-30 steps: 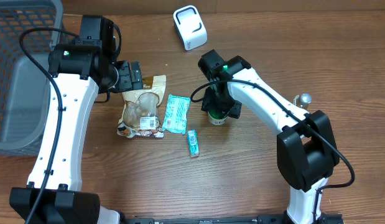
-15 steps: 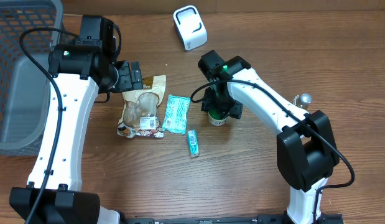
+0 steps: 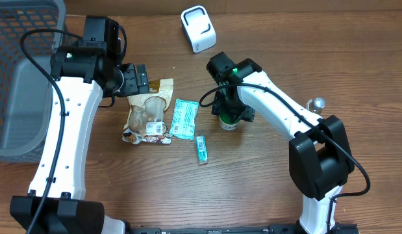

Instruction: Scan the item barcode

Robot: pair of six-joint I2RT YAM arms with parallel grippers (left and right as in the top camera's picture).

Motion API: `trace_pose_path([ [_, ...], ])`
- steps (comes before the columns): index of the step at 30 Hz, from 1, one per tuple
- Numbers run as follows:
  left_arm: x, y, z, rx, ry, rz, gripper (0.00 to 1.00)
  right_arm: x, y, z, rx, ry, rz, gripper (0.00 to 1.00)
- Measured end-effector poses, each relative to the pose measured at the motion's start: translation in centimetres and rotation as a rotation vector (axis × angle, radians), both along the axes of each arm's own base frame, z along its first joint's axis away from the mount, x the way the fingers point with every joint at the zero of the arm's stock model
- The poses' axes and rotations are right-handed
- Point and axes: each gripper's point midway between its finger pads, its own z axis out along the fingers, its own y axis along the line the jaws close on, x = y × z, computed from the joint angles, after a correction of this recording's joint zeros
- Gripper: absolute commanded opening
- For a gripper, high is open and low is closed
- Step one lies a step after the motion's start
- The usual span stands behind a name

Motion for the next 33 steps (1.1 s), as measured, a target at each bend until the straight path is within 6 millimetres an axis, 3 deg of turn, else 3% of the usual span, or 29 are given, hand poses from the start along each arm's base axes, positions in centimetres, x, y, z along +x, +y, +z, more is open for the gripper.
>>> trace_pose_path([
  [5,0.0,0.0,0.0,0.0,0.0,0.0,0.99,0.0,-0.1,0.0,-0.007,-0.002,0.001,0.58],
  [16,0.0,0.0,0.0,0.0,0.0,0.0,1.0,-0.7,0.3,0.0,0.02,0.032,0.001,0.52],
  [29,0.0,0.0,0.0,0.0,0.0,0.0,0.99,-2.0,1.7,0.0,0.11,0.105,0.015,0.53],
  [33,0.0,0.0,0.0,0.0,0.0,0.0,1.0,-2.2,2.0,0.0,0.124,0.113,0.039,0.59],
])
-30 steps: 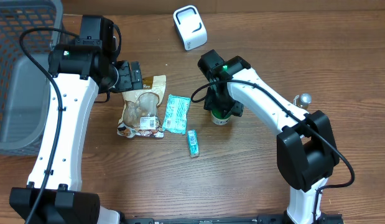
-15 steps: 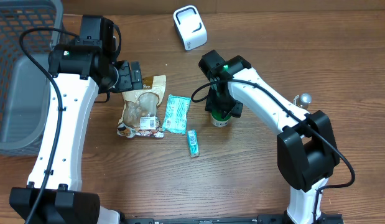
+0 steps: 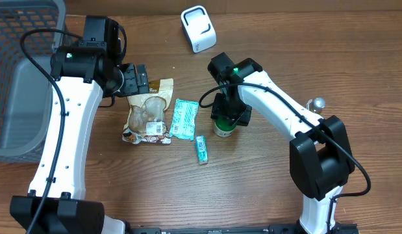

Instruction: Scan the item barcode

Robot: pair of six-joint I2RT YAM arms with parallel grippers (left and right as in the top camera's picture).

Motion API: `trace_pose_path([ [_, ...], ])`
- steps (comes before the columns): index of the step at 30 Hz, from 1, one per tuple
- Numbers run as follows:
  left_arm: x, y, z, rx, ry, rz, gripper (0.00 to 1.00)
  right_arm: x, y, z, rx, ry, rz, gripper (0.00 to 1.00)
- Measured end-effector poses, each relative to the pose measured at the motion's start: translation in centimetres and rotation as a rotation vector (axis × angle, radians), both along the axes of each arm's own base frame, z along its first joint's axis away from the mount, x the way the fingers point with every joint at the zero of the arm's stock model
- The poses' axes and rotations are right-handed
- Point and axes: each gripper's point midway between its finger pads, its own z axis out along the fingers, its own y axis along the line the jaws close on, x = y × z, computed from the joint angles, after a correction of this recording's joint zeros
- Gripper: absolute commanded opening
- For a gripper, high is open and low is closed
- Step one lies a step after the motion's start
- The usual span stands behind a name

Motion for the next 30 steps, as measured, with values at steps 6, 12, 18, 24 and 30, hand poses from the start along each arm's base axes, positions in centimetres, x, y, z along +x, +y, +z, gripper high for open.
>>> trace_pose_path([
  [6,0.0,0.0,0.0,0.0,0.0,0.0,1.0,-0.02,0.13,0.01,0.008,-0.001,0.032,0.65],
  [12,0.0,0.0,0.0,0.0,0.0,0.0,1.0,0.17,0.22,0.0,0.013,-0.009,0.041,0.73],
  [18,0.0,0.0,0.0,0.0,0.0,0.0,1.0,0.44,0.16,-0.02,0.006,-0.023,0.045,0.81],
  [24,0.0,0.0,0.0,0.0,0.0,0.0,0.99,0.76,0.05,-0.03,-0.002,-0.037,0.045,0.8],
  [30,0.0,0.0,0.0,0.0,0.0,0.0,1.0,0.42,0.1,-0.03,-0.007,-0.028,0.051,0.8],
])
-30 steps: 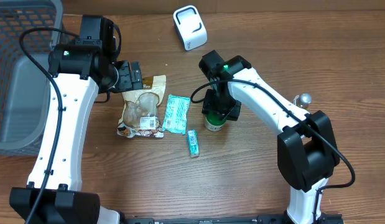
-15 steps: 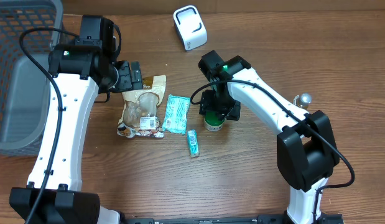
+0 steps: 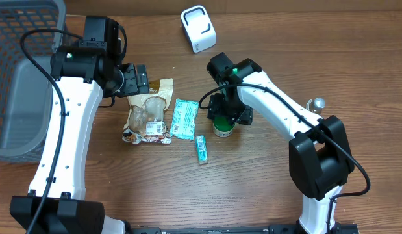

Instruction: Scan the item barcode

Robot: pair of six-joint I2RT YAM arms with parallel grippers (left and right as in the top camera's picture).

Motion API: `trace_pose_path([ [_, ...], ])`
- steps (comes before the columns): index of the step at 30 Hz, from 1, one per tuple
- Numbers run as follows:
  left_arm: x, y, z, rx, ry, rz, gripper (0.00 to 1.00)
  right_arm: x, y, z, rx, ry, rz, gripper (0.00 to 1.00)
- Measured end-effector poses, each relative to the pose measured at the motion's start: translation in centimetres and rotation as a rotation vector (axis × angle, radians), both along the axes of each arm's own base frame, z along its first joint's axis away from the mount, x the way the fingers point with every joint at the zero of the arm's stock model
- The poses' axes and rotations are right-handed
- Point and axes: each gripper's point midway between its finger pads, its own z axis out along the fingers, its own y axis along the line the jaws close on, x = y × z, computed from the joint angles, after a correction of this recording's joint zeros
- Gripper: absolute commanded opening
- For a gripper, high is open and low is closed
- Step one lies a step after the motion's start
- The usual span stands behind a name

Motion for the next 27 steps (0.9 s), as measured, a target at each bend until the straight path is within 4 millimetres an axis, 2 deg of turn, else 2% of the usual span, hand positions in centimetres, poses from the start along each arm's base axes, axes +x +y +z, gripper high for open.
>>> trace_pose_path([
  [4,0.0,0.0,0.0,0.0,0.0,0.0,0.99,-0.2,0.32,0.0,0.003,0.002,0.008,0.78],
  [9,0.01,0.0,0.0,0.0,0.0,0.0,1.0,-0.47,0.45,0.0,0.001,0.007,0.016,0.66],
  [27,0.01,0.0,0.0,0.0,0.0,0.0,0.99,-0.31,0.29,-0.01,-0.009,-0.001,0.016,0.54],
])
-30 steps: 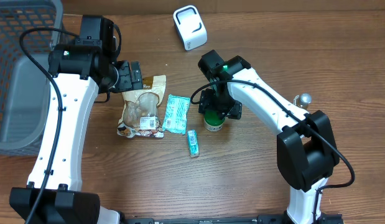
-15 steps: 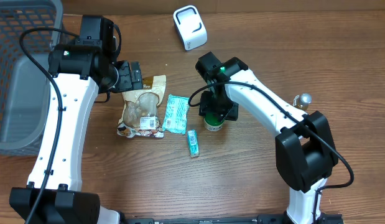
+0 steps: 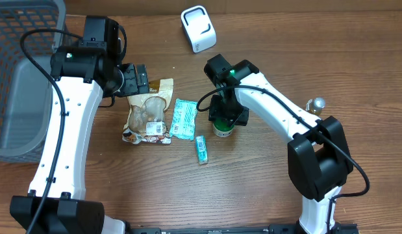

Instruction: Scan the item barcode

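A small white cup with a green top (image 3: 221, 126) stands on the table right of centre. My right gripper (image 3: 224, 117) comes down on it from above and is shut on it, so its fingers are mostly hidden by the wrist. The white barcode scanner (image 3: 198, 28) stands at the back of the table, well apart from the cup. My left gripper (image 3: 138, 78) hangs open at the back left, just over the top edge of a snack bag (image 3: 147, 112), holding nothing.
A teal packet (image 3: 184, 119) and a small teal stick pack (image 3: 201, 149) lie just left of the cup. A grey mesh basket (image 3: 12, 91) fills the left edge. A small silver knob (image 3: 315, 104) sits to the right.
My right arm and gripper have shifted very slightly to the left over the cup. The cup stays in about the same spot. The left arm has not moved.
My right gripper was first down on the green-topped cup a little further right. Then the cup and gripper stood slightly left and nearer the front, beside the teal packet. They have stayed there since, with only small shifts. The left arm has kept still throughout.
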Robot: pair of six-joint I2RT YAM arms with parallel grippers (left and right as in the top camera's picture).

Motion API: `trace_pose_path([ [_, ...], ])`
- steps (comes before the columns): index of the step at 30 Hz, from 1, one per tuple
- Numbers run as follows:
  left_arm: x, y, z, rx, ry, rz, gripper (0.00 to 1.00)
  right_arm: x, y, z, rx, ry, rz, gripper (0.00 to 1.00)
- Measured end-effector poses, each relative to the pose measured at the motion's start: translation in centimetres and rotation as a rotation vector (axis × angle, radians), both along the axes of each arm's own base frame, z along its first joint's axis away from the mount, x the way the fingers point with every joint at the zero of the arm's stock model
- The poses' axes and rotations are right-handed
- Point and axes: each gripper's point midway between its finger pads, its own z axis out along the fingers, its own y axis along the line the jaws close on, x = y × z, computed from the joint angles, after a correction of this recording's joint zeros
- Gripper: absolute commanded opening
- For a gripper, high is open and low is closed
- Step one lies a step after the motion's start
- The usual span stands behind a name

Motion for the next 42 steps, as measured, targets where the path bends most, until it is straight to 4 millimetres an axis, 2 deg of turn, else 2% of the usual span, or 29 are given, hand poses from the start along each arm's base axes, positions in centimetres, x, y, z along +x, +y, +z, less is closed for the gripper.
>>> trace_pose_path([
  [15,0.0,0.0,0.0,0.0,0.0,0.0,0.99,0.5,0.0,0.0,-0.009,-0.024,-0.006,0.54],
  [22,0.0,0.0,0.0,0.0,0.0,0.0,0.99,1.1,-0.6,0.0,0.002,-0.026,-0.064,0.54],
  [27,0.0,0.0,0.0,0.0,0.0,0.0,1.0,1.3,-1.1,0.0,0.004,-0.018,-0.087,0.63],
  [31,0.0,0.0,0.0,0.0,0.0,0.0,1.0,1.2,-1.2,0.0,-0.003,-0.017,-0.095,0.82],
  [32,0.0,0.0,0.0,0.0,0.0,0.0,1.0,1.2,-1.5,0.0,-0.011,-0.016,-0.097,0.84],
  [42,0.0,0.0,0.0,0.0,0.0,0.0,1.0,1.5,-2.0,-0.5,-0.024,-0.027,-0.107,0.87],
])
